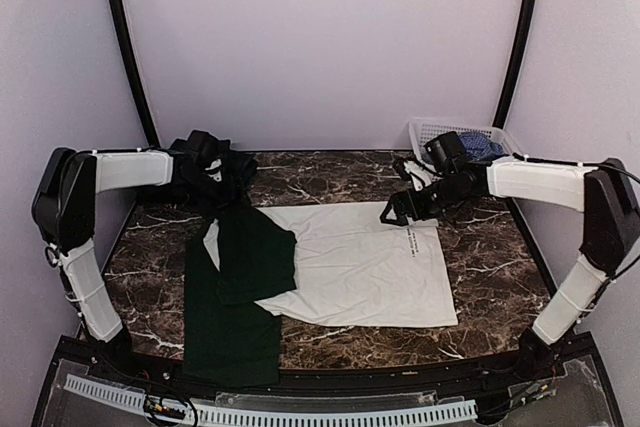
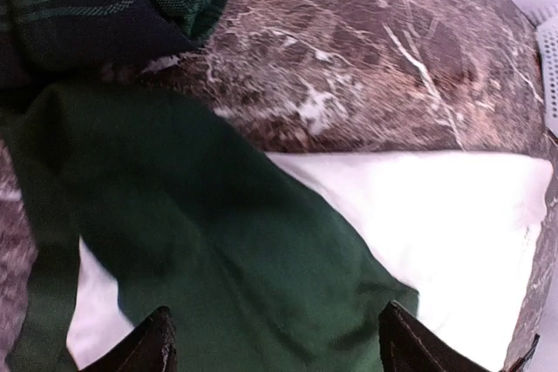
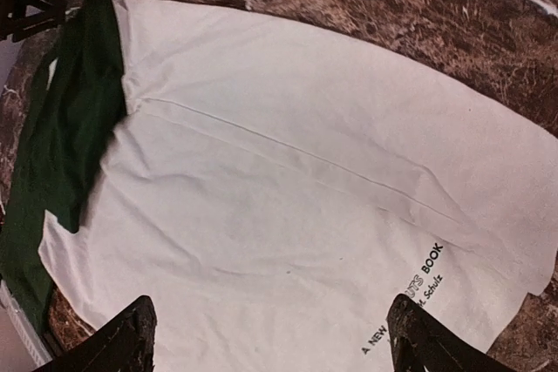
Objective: Fold and stack the mixed laundry pile
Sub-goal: Move the 1/3-folded T-shirt to the center of the board.
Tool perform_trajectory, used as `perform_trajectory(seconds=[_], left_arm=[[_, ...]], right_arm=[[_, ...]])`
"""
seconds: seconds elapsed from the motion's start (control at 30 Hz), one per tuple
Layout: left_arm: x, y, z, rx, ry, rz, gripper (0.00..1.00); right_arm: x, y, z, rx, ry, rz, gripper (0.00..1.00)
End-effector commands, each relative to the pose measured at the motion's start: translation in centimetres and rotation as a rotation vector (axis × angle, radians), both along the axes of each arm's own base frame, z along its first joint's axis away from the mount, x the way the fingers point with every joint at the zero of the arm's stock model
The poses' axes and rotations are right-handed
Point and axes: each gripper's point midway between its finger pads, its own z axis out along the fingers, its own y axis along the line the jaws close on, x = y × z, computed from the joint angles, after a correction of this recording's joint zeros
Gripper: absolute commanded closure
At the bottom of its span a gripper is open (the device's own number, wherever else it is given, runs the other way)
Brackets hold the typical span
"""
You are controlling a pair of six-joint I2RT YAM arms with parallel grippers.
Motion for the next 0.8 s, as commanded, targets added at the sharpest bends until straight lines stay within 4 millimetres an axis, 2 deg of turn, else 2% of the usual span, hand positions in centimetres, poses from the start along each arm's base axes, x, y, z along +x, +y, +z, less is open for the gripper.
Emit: perform_trajectory(seconds=[0.0,0.03,0.13,0.27,0.3,0.33,0.43,0.53,0.6,0.77], left_arm=[[-5.9,-0.5,6.7,0.062,-0.094,-0.092,0.21],[-7.7,-0.4,7.1,0.059,-0.087,-0.103,0.21],[-12.1,-1.9,7.5,0.017,-0.069,-0.153,0.21],[-17.3,-2.6,7.3,-0.016,-0.025,-0.197,0.22],[-18.2,-2.5,6.6,-0.02,0.006,-0.188,0.23],[-19.2,-2.7,6.8,-0.031,0.005,-0.198,0.23],[-21.5,-2.7,6.0,-0.046,0.044,-0.195,0.24],[-22.8,-2.4,5.9,-0.05,0.051,-0.189,0.25],[-23.3,-2.2,5.6,-0.054,0.063,-0.181,0.25],[-24.7,-2.4,4.6,-0.069,0.098,-0.163,0.25]], right_arm=[[-6.3,0.9,3.3,0.001,-0.031,0.077,0.12],[-7.8,1.0,3.3,-0.022,-0.021,0.084,0.13],[-12.5,1.2,2.4,-0.086,0.042,0.104,0.15],[-16.8,0.1,1.2,-0.168,0.14,0.076,0.18],[-17.4,0.0,1.2,-0.192,0.141,0.057,0.18],[-17.9,-0.1,1.2,-0.207,0.169,0.036,0.19],[-19.9,-0.9,0.5,-0.261,0.256,-0.052,0.25],[-21.7,-2.7,-1.1,-0.272,0.321,-0.166,0.27],[-22.2,-4.0,-2.1,-0.274,0.343,-0.25,0.28],[-22.7,-8.1,-5.6,-0.446,0.375,-0.407,0.3]])
